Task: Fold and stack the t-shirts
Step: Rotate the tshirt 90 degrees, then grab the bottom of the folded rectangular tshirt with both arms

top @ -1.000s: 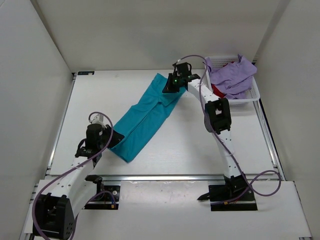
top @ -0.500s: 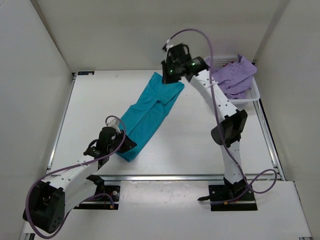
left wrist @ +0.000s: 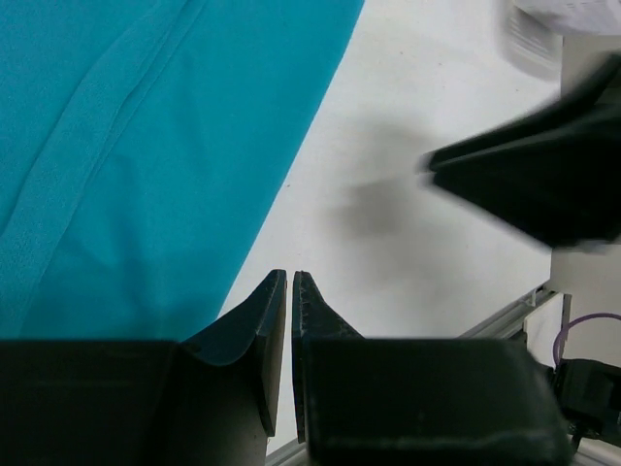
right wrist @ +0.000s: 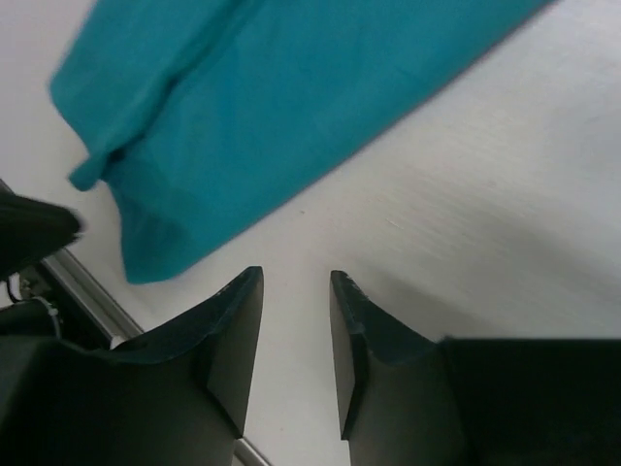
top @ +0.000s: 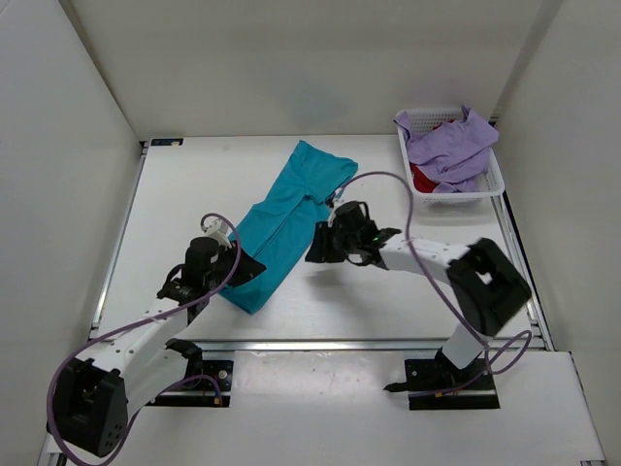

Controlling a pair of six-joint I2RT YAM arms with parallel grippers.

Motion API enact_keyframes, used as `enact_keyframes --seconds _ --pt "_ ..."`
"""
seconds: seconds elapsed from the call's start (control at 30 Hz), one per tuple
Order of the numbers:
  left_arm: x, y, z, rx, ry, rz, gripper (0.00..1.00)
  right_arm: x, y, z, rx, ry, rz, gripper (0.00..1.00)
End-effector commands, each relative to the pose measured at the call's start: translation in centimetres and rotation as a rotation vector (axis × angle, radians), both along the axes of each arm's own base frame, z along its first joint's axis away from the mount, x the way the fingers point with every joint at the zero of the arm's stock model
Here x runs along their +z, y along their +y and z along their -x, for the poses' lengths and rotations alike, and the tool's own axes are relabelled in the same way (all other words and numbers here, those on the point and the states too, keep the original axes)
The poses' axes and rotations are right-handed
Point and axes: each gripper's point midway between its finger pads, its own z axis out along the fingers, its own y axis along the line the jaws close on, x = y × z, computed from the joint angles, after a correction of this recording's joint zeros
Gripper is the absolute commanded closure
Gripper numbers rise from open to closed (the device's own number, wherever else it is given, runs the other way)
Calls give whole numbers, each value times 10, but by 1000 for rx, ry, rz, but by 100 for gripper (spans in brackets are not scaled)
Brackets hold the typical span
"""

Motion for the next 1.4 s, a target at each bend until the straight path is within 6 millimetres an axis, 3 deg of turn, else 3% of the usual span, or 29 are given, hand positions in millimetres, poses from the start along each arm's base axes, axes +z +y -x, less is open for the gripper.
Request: enact_keyframes --seconds 0.0,0.27,0.3,0.4,0.5,0.57,0.63,0.7,0.73,0.77,0.8,0.87,0.9,0.97,1.07,1.13,1.2,1.3,1.37 --pt "24 -4 -5 -16 -71 31 83 -8 48 -4 2 30 -166 67" --pt "20 15 -7 30 -68 20 83 -58 67 -14 -110 117 -158 61" --pt "22 14 -7 25 -74 19 83 -67 70 -12 -110 143 -151 63" --pt "16 14 -5 29 -58 11 83 -80 77 -12 -90 203 -162 81" --pt "13 16 -7 38 -54 0 83 -90 68 -17 -99 242 -165 90" --pt "9 14 -5 36 -46 -11 83 -85 56 -24 -116 241 -179 100" --pt "8 9 -4 23 -42 -14 83 -82 34 -23 -131 239 -180 100" --pt "2 2 -1 3 -28 -30 83 -83 3 -19 -159 231 -170 100" --pt "1 -4 2 -20 -26 -32 83 -70 -13 -25 -174 214 -189 100" --pt "-2 -5 2 -16 -18 -40 83 -70 -33 -27 -195 208 -180 100" --pt "-7 -11 5 -37 -11 -54 83 -72 -39 -18 -175 240 -186 100" --pt "-13 -20 13 -82 11 -78 83 -66 -64 -20 -181 231 -181 93" --pt "-18 -22 17 -97 21 -96 83 -73 -73 -9 -176 247 -156 89" --pt "-22 -23 25 -134 27 -140 77 -59 -98 -9 -232 194 -150 83" --pt "-40 -5 37 -116 65 -216 66 -47 -120 9 -265 165 -132 62" --pt "-49 2 45 -115 85 -234 59 -48 -126 28 -255 164 -83 60" --pt "-61 6 53 -121 107 -261 54 -45 -117 52 -206 165 -69 59" --pt "-73 2 63 -152 140 -229 46 -64 -103 98 -137 248 -48 58" --pt "-74 -3 64 -160 144 -213 43 -70 -95 112 -123 261 -48 59"
